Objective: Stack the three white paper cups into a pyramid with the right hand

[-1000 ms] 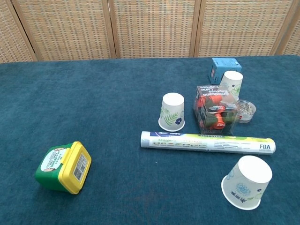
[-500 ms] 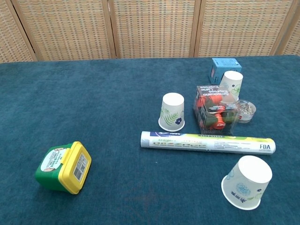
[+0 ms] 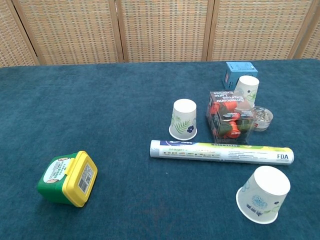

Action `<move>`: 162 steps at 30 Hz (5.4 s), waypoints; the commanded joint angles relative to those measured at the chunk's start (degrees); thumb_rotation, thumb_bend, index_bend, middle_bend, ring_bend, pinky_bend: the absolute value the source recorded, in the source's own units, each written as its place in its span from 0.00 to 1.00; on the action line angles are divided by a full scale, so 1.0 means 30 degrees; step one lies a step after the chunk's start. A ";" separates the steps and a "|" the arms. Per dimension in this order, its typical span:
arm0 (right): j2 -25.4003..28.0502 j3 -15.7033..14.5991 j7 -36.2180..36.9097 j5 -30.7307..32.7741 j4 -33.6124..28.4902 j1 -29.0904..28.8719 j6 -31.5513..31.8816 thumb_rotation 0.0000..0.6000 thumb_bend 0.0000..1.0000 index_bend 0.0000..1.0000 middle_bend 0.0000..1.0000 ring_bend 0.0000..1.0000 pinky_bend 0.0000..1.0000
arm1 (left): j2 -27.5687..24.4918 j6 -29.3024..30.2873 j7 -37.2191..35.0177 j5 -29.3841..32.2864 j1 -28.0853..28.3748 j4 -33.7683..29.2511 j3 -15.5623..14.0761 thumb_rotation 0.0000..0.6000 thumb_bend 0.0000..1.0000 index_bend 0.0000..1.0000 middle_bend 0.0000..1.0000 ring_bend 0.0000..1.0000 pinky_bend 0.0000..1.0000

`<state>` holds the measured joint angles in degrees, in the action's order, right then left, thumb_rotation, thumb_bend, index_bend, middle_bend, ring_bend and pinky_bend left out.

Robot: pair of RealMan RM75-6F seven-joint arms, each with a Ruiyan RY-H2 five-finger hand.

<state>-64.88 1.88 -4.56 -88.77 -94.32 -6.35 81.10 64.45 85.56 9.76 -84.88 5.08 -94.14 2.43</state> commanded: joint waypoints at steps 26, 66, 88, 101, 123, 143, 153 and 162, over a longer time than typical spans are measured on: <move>-0.1036 -0.1291 0.1323 -0.2303 -0.1845 -0.2591 -0.3375 1.00 0.16 0.26 0.00 0.00 0.00 | 0.0079 -0.0147 0.0167 0.0032 0.0083 -0.0001 -0.0001 1.00 0.22 0.00 0.00 0.00 0.00; -0.3576 -0.1096 -0.1075 0.0314 -0.2400 -0.4638 -0.6439 1.00 0.16 0.34 0.00 0.00 0.00 | 0.0052 -0.0153 0.0146 -0.0141 0.0117 -0.0105 -0.0060 1.00 0.22 0.00 0.00 0.00 0.00; -0.4521 -0.1278 -0.1311 0.0412 -0.1798 -0.4694 -0.6012 1.00 0.16 0.50 0.06 0.00 0.00 | 0.0050 -0.0139 0.0033 -0.0066 0.0116 -0.0053 -0.0013 1.00 0.22 0.00 0.00 0.00 0.00; -0.3241 0.0898 -0.3286 0.1705 -0.4368 -0.5830 -0.5892 1.00 0.16 0.51 0.06 0.00 0.00 | 0.0004 -0.0065 -0.0067 -0.0031 0.0074 -0.0040 0.0013 1.00 0.22 0.00 0.00 0.00 0.00; -0.4630 0.4395 -0.8846 0.7544 -0.6501 -1.0182 -0.7176 1.00 0.16 0.52 0.06 0.00 0.00 | -0.0006 0.0045 -0.0172 -0.0119 0.0046 0.0029 0.0031 1.00 0.22 0.00 0.00 0.00 0.00; -0.8573 0.5845 -0.9719 1.1514 -0.2484 -1.3840 -0.6972 1.00 0.16 0.53 0.06 0.00 0.00 | 0.0140 -0.0295 -0.0202 0.0087 0.0199 0.0280 0.0079 1.00 0.22 0.00 0.00 0.00 0.00; -1.0526 0.6430 -1.0571 1.3097 -0.0721 -1.5700 -0.6683 1.00 0.16 0.53 0.06 0.00 0.00 | 0.0190 -0.0536 -0.0307 0.0303 0.0276 0.0445 0.0101 1.00 0.22 0.00 0.00 0.00 0.00; -1.1901 0.6233 -0.9859 1.3538 0.1666 -1.6526 -0.7129 1.00 0.16 0.53 0.06 0.00 0.00 | 0.0339 -0.0958 -0.0221 0.0521 0.0459 0.0601 0.0098 1.00 0.22 0.00 0.00 0.00 0.00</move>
<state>-99.80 20.80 -34.74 -48.29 -90.39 -55.41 60.12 65.45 82.70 9.08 -83.33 6.44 -92.36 2.73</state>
